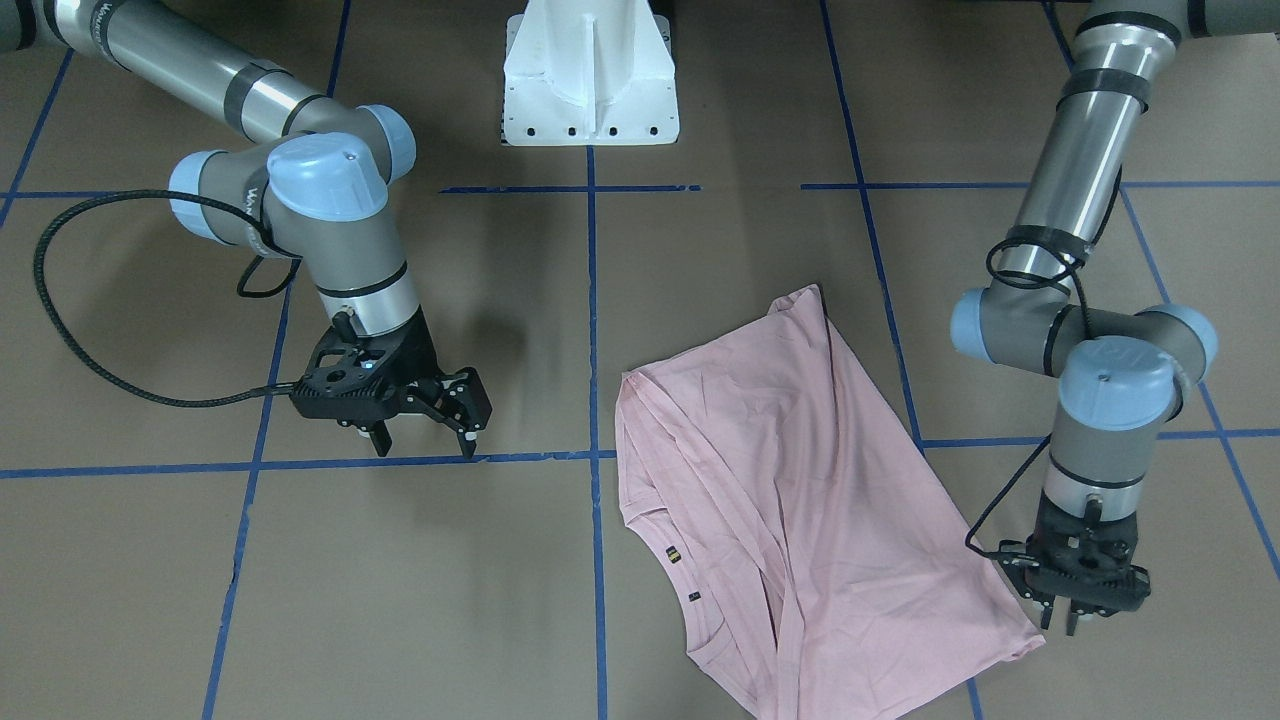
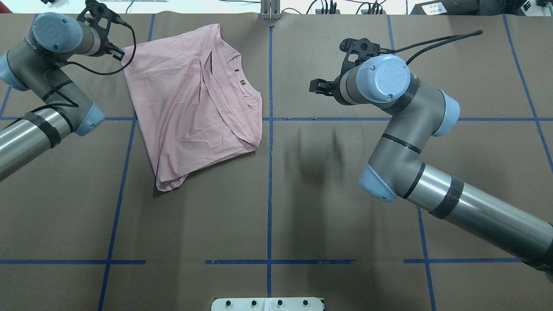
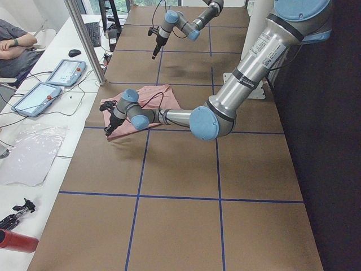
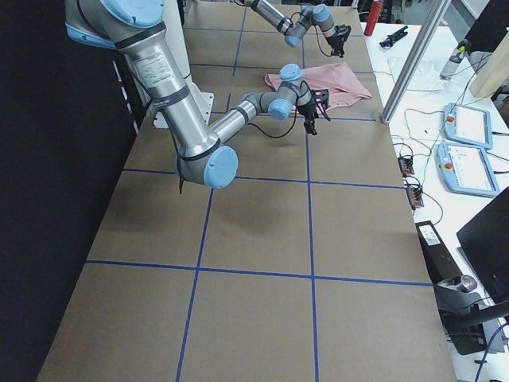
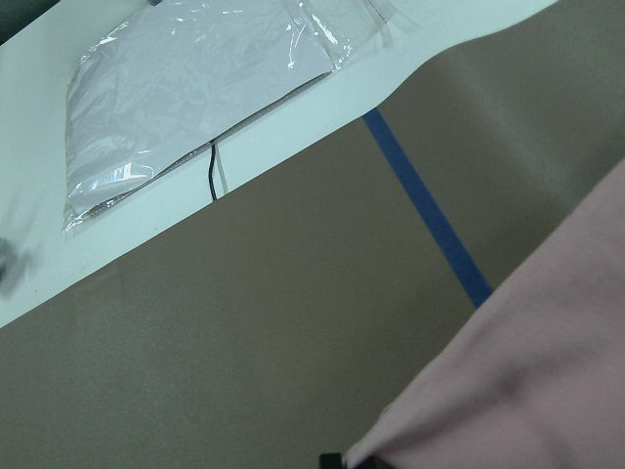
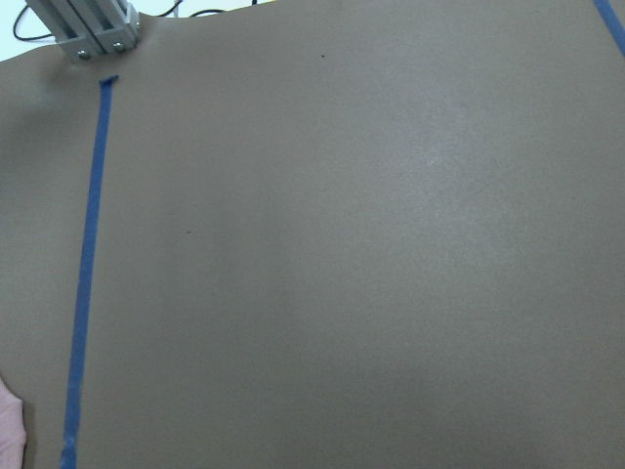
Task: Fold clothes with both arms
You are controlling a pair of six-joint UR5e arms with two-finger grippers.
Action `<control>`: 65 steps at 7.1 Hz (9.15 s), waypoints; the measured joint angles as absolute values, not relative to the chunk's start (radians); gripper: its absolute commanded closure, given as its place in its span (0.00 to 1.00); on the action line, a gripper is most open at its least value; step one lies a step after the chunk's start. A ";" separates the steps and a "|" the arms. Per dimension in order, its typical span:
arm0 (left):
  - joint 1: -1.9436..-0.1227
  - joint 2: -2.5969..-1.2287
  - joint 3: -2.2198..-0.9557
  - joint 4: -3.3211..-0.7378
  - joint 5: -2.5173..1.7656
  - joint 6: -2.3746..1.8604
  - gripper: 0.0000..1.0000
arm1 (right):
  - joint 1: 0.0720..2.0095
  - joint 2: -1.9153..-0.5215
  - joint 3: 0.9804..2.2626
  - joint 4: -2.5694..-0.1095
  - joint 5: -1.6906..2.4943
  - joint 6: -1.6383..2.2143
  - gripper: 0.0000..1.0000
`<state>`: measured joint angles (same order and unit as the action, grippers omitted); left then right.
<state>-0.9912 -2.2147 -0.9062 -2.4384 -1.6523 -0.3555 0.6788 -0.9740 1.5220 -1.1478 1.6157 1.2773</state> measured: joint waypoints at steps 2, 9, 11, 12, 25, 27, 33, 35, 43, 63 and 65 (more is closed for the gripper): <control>-1.002 -2.176 -0.963 -2.455 -1.683 -0.334 0.00 | 0.639 -0.931 1.511 -1.172 1.592 1.279 0.02; -1.003 -2.166 -0.995 -2.453 -1.690 -0.343 0.00 | 0.519 -0.574 1.152 -1.334 1.587 1.392 0.16; -1.003 -2.166 -0.996 -2.453 -1.690 -0.344 0.00 | 0.509 -0.556 1.128 -1.327 1.590 1.415 0.24; -1.003 -2.166 -0.996 -2.453 -1.690 -0.344 0.00 | 0.505 -0.554 1.125 -1.319 1.592 1.432 0.27; -1.003 -2.161 -0.996 -2.458 -1.689 -0.344 0.00 | 0.474 -0.570 1.098 -1.255 1.592 1.490 1.00; -1.003 -2.160 -0.996 -2.460 -1.689 -0.344 0.00 | 0.481 -0.574 1.138 -1.301 1.602 1.485 1.00; -0.998 -2.155 -1.024 -2.459 -1.701 -0.344 0.00 | 0.372 -1.046 1.775 -1.383 1.481 1.459 1.00; -0.992 -2.153 -1.049 -2.451 -1.747 -0.346 0.00 | 0.230 -1.113 1.906 -1.450 1.338 1.544 1.00; -0.971 -2.146 -1.080 -2.447 -1.828 -0.422 0.00 | 0.161 -1.113 1.968 -1.632 1.314 1.389 0.22; -0.971 -2.089 -1.123 -2.448 -1.828 -0.424 0.00 | 0.174 -1.101 1.948 -1.787 1.510 1.076 0.19; -0.971 -2.089 -1.123 -2.448 -1.828 -0.423 0.00 | 0.168 -1.112 1.975 -1.786 1.510 1.166 0.00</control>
